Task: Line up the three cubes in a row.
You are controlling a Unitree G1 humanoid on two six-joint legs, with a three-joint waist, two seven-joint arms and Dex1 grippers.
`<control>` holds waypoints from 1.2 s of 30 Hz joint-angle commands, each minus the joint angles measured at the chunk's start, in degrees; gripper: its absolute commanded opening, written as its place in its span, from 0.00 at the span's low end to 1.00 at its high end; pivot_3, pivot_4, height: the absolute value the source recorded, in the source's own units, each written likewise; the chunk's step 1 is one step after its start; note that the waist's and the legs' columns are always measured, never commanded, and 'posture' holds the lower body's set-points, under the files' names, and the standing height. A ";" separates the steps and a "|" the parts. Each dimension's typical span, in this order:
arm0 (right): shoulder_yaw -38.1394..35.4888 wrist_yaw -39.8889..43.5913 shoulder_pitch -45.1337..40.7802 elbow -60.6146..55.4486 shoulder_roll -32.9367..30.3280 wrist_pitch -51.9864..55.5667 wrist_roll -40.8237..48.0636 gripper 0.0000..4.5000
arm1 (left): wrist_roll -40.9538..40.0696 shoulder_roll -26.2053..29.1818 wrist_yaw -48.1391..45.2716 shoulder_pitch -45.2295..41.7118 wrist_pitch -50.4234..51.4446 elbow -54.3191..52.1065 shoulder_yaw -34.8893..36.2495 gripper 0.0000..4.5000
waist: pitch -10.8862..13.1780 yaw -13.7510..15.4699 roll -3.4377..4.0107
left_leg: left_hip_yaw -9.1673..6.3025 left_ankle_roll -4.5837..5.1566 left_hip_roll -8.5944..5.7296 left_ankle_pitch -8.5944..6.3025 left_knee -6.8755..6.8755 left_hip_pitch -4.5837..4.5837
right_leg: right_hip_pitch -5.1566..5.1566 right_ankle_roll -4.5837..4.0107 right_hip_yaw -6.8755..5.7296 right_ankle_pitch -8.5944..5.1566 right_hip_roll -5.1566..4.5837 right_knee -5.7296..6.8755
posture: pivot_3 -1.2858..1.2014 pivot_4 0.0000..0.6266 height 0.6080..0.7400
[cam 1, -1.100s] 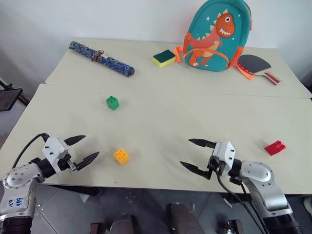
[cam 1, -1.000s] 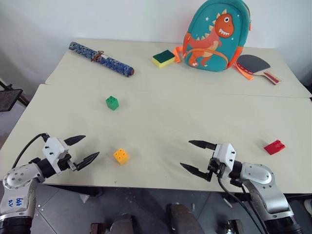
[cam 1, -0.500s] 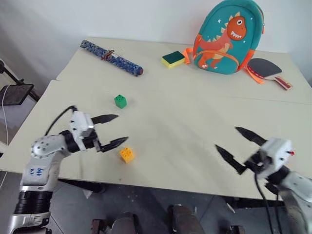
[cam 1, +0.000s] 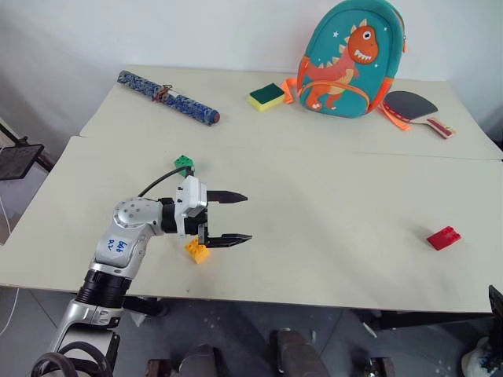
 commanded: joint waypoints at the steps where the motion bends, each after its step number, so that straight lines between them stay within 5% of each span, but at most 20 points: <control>1: 1.68 3.15 -3.62 3.03 -7.02 3.73 0.39 1.00 | 0.35 -0.75 -0.88 -1.13 -0.57 0.07 -0.18 0.99 | 0.00 -0.13 0.00 | -0.01 0.04 -0.01 0.01 0.03 0.03 | 0.05 0.04 0.04 0.04 0.00 -0.02 | 0.52 0.24 1.00; 5: 5.51 9.41 -9.91 11.63 -16.26 3.88 -1.90 1.00 | -0.17 -0.57 -2.21 -1.07 1.07 -0.85 -0.62 0.99 | 0.01 0.11 0.01 | -0.07 0.11 -0.06 0.01 0.07 0.00 | 0.08 0.10 0.10 0.07 0.01 -0.09 | 0.52 0.24 1.00; 10: 18.03 15.10 -31.08 34.98 -28.39 4.22 -8.83 1.00 | 0.25 0.08 -1.72 0.63 1.16 -3.20 -0.01 0.99 | 0.17 -0.43 0.26 | 0.01 0.26 -0.03 -0.07 0.34 -0.11 | 0.11 0.35 0.18 0.21 0.04 -0.28 | 0.52 0.24 1.00; 20: 29.75 24.25 -47.97 53.09 -32.30 2.50 -14.84 1.00 | -0.06 0.77 0.90 3.42 2.97 -6.77 1.51 0.99 | 0.20 0.50 0.35 | 0.01 0.27 0.03 -0.09 0.55 -0.21 | 0.10 0.44 0.09 0.25 0.02 -0.27 | 0.52 0.24 1.00; 23: 30.57 26.03 -49.68 54.95 -32.58 3.68 -14.92 0.86 | 0.05 1.25 1.03 3.29 2.95 -6.96 1.75 1.00 | 0.20 0.52 0.37 | 0.03 0.27 0.02 -0.09 0.61 -0.21 | 0.10 0.45 0.14 0.26 0.02 -0.26 | 0.52 0.24 1.00; 30: 29.19 28.04 -51.04 52.92 -30.96 0.39 -13.18 0.33 | 0.76 1.68 1.65 2.34 1.69 -5.46 2.60 1.00 | 0.17 0.38 0.45 | 0.03 0.26 0.04 -0.09 0.61 -0.19 | 0.10 0.47 0.16 0.27 0.04 -0.22 | 0.52 0.24 1.00; 36: 40.30 38.83 -51.81 23.55 -30.59 10.50 -9.52 0.33 | 1.49 3.79 1.22 2.48 -0.39 -2.22 4.69 1.00 | 0.19 -0.86 0.54 | 0.03 0.22 0.11 -0.10 0.64 -0.17 | 0.03 0.48 0.24 0.27 0.08 -0.01 | 0.52 0.24 1.00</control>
